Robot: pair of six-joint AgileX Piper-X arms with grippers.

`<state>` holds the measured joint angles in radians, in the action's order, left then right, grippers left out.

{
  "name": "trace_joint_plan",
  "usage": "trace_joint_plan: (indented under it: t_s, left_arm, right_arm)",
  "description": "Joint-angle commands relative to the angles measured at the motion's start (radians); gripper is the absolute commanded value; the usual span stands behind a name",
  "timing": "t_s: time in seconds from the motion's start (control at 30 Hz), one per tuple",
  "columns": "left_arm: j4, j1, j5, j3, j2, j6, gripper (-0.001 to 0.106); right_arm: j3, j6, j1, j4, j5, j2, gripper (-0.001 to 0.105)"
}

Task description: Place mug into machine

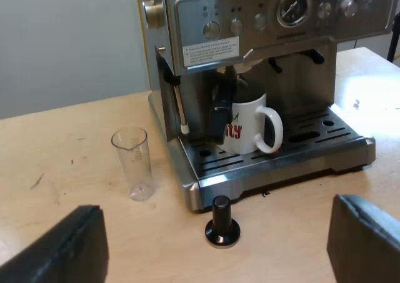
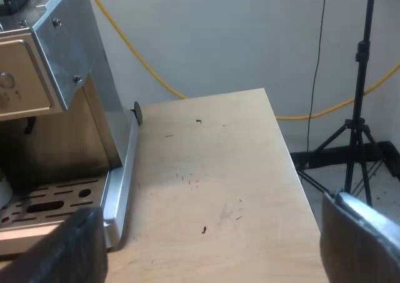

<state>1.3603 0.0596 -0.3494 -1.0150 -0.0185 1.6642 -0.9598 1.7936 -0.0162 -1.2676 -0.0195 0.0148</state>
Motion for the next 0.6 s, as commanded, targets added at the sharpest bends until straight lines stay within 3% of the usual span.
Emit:
trace_joint_plan:
  t_s: [0.03, 0.2, 0.43, 0.5, 0.6]
  left_arm:
    - [-0.010, 0.002, 0.001, 0.014, -0.137, 0.012, 0.073]
    - [-0.049, 0.002, 0.001, 0.086, -0.137, 0.012, 0.073]
    - [-0.186, 0.002, 0.005, 0.248, -0.135, 0.013, 0.073]
    - [-0.231, 0.002, 0.021, 0.291, -0.135, 0.013, 0.073]
    - [-0.300, 0.002, 0.109, 0.354, -0.135, 0.011, 0.073]
  right_arm:
    - [0.011, 0.005, -0.002, 0.021, 0.006, 0.042, 0.071]
    - [0.067, -0.002, -0.002, 0.071, 0.061, 0.040, 0.071]
    - [0.182, -0.002, -0.002, 0.132, 0.077, 0.038, 0.071]
    - [0.213, -0.002, -0.002, 0.143, 0.077, 0.039, 0.071]
    - [0.263, -0.002, -0.002, 0.161, 0.077, 0.039, 0.071]
